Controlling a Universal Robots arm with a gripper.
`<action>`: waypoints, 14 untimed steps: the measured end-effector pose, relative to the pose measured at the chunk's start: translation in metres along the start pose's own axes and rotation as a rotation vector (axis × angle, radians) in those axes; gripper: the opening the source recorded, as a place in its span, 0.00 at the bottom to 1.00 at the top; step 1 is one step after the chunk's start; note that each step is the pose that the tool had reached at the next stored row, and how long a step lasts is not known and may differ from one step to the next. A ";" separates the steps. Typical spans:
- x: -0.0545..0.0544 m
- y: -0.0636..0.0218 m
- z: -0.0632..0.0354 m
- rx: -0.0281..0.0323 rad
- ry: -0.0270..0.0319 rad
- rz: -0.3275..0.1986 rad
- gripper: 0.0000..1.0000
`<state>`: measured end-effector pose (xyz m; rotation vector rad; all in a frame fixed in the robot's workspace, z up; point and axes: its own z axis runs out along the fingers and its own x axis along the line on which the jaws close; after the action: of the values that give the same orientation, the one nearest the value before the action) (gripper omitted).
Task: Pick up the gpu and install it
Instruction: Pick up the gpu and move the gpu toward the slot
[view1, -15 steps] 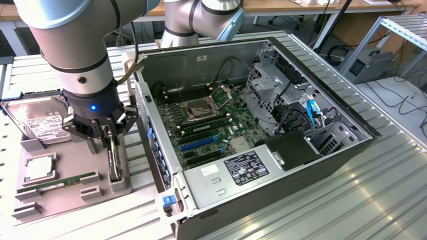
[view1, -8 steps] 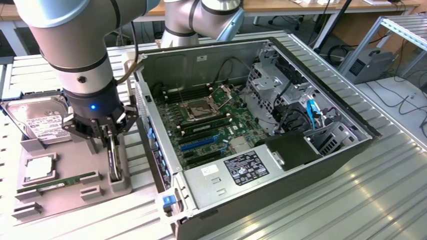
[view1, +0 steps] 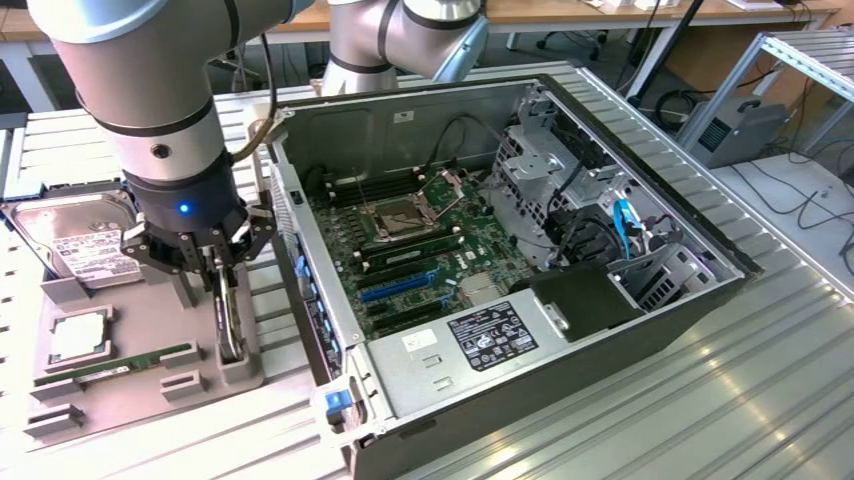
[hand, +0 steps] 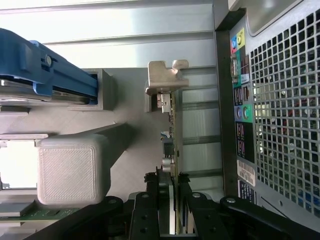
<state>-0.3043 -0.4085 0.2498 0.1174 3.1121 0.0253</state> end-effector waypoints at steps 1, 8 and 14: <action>0.000 0.0000 -0.0005 -0.0001 0.0000 0.000 0.27; 0.000 0.0001 -0.0058 0.0000 0.0000 0.000 0.27; 0.000 0.0002 -0.0109 0.0000 0.0000 0.000 0.27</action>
<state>-0.3043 -0.4085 0.2608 0.1174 3.1121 0.0253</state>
